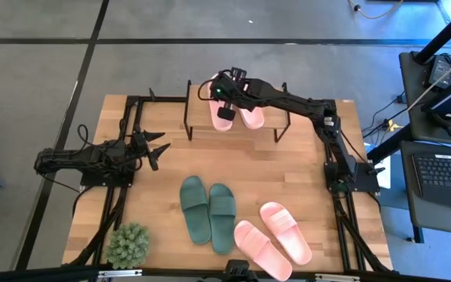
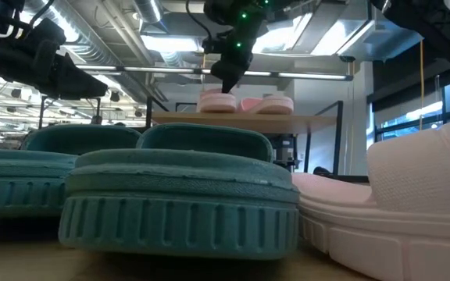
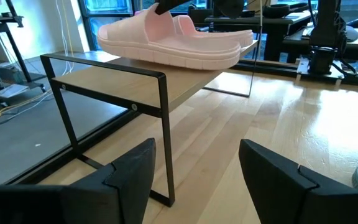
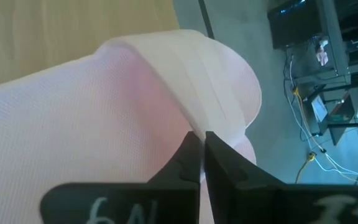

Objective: Pick and place slides into the shelf
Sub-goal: Put the pink slide on the shelf

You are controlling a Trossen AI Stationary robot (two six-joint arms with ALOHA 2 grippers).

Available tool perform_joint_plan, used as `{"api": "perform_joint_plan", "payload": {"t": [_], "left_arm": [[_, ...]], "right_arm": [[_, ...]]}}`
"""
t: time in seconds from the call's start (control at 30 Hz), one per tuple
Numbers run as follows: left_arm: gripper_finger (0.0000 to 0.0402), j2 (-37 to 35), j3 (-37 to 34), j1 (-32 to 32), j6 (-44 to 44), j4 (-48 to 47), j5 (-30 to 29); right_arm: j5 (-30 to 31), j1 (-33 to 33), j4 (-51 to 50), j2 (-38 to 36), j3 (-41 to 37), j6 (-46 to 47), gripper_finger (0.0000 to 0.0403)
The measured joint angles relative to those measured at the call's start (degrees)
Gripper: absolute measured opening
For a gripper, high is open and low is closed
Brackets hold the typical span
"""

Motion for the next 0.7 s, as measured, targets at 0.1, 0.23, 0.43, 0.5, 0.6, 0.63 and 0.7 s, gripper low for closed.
{"api": "perform_joint_plan", "payload": {"t": [0.1,0.23,0.43,0.5,0.6,0.63,0.7], "left_arm": [[0.0224,0.0,0.0,0.0,0.0,0.0,0.0],[0.0224,0.0,0.0,0.0,0.0,0.0,0.0],[0.0224,0.0,0.0,0.0,0.0,0.0,0.0],[0.0225,0.0,0.0,0.0,0.0,0.0,0.0],[0.0225,0.0,0.0,0.0,0.0,0.0,0.0],[0.0224,0.0,0.0,0.0,0.0,0.0,0.0],[0.0224,0.0,0.0,0.0,0.0,0.0,0.0]], "right_arm": [[0.0,-0.1,-0.6,0.0,0.0,0.1,0.0008],[0.0,0.0,-0.7,0.0,0.0,0.0,0.0008],[0.0,0.0,-1.4,0.0,0.0,-0.6,0.0008],[0.0,0.0,-1.4,0.0,0.0,-1.7,0.0008],[0.0,0.0,-1.5,0.0,0.0,-2.3,0.0008],[0.0,0.0,-1.5,0.0,0.0,-2.4,0.0008],[0.0,0.0,-1.5,0.0,0.0,-3.1,0.0008]]}}
